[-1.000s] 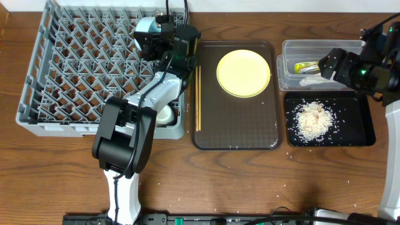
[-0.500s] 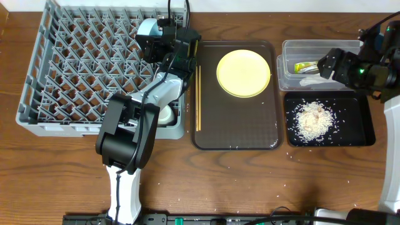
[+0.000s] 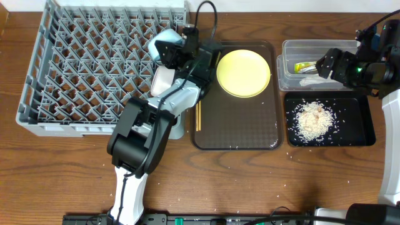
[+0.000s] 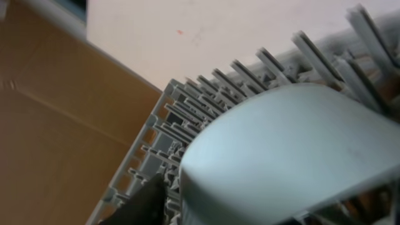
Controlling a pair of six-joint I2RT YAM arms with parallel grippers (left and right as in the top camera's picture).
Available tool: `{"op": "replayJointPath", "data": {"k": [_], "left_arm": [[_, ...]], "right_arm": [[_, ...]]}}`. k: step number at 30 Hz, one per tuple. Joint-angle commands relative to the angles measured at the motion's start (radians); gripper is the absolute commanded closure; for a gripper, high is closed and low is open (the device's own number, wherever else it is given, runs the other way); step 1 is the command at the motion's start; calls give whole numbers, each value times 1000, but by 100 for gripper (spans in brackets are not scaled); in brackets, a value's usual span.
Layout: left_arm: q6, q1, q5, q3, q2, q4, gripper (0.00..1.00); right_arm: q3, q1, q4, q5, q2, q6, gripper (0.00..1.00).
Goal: Sort waste into correct bins and load items into the dishwasher
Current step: 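Place the light-blue bowl into the dish rack with the left gripper, then move the left gripper over the yellow plate on the brown tray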
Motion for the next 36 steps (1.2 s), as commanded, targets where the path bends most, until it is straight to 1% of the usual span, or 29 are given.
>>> {"op": "replayJointPath", "data": {"k": [1,4,9,11,16,21,25,29,31,32,36], "left_arm": [[0,-2,-18,6,16,-41,53],[1,-2,-17,6,13,-40,51],[1,-6,5,6,-12,-34,39],[2,-8,37,6,-31,-34,33],[1,-15,139,6,-91,-47,24],[-19,-19,277,7,-164,-135,22],[-117,-19,397,7,-241,-251,20],[-262,-19,575,7,-335,-401,20],[-351,-19,679,7,-379,-479,20],[-417,-19,764,7,-406,-533,20],[-565,-19,1003,7,-438,-646,21]], "right_arm": [[14,5,0,-1,1,-3,10],[14,5,0,-1,1,-3,10],[14,5,-1,-2,1,-3,10],[14,5,-1,-1,1,-3,10],[14,5,-1,-2,1,-3,10],[14,5,-2,-3,1,-3,10],[14,5,-1,-6,1,-3,10],[14,5,-1,-8,1,-3,10],[14,5,-1,-15,1,-3,10],[14,5,-1,-24,1,-3,10],[14,5,-1,-31,1,-3,10]]}}
